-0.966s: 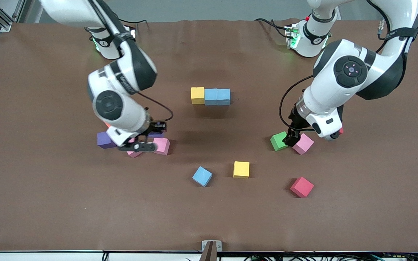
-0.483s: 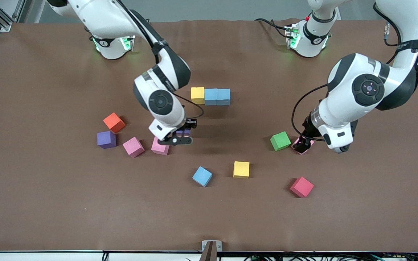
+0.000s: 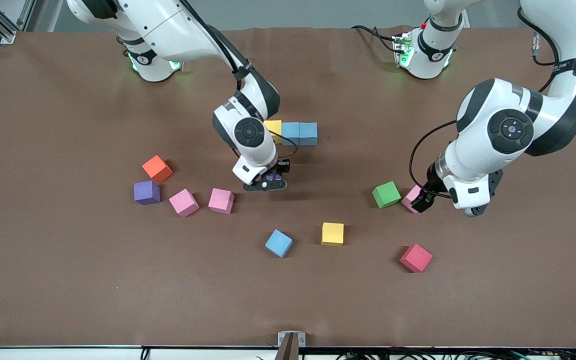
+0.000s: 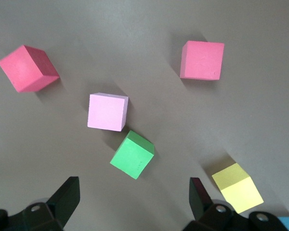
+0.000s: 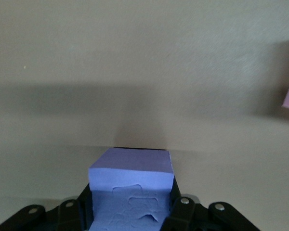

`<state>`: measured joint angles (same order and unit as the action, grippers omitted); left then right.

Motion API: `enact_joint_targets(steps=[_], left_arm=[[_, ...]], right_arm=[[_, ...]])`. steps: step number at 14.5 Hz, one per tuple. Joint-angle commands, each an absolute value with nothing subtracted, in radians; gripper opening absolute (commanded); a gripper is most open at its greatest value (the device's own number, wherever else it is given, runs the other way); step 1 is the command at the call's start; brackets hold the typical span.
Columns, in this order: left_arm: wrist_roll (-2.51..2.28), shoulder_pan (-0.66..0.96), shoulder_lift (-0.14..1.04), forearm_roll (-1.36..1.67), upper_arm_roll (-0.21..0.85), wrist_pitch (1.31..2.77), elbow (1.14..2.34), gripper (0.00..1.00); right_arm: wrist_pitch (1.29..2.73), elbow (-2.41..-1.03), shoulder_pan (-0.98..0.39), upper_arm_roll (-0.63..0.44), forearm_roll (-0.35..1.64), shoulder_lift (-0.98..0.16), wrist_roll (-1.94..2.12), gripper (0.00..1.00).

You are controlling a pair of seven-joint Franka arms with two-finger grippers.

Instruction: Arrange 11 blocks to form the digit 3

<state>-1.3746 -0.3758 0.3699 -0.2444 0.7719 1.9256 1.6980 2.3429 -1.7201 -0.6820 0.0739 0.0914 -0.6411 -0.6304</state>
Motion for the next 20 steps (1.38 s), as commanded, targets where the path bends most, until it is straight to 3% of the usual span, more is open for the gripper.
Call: enact_joint_targets(steps=[1, 4, 20], left_arm=[[-1.299, -0.371, 0.365, -0.259, 0.772, 1.824, 1.608, 1.0], [-1.241, -0.373, 0.359, -0.259, 0.773, 1.778, 1.586, 1.0], [-1.009, -0.39, 0.258, -0.247, 0.778, 1.64, 1.562, 1.0]], right_arm=[[2.365, -1.79, -0.704, 0.066, 0.078, -0.601, -0.687, 0.03], [2.474, -1.903, -0.706, 0.066, 0.077, -0.568, -0.687, 0.03], [2.467, -1.983, -0.75, 0.066, 0.072, -0.512, -0.776, 0.03]])
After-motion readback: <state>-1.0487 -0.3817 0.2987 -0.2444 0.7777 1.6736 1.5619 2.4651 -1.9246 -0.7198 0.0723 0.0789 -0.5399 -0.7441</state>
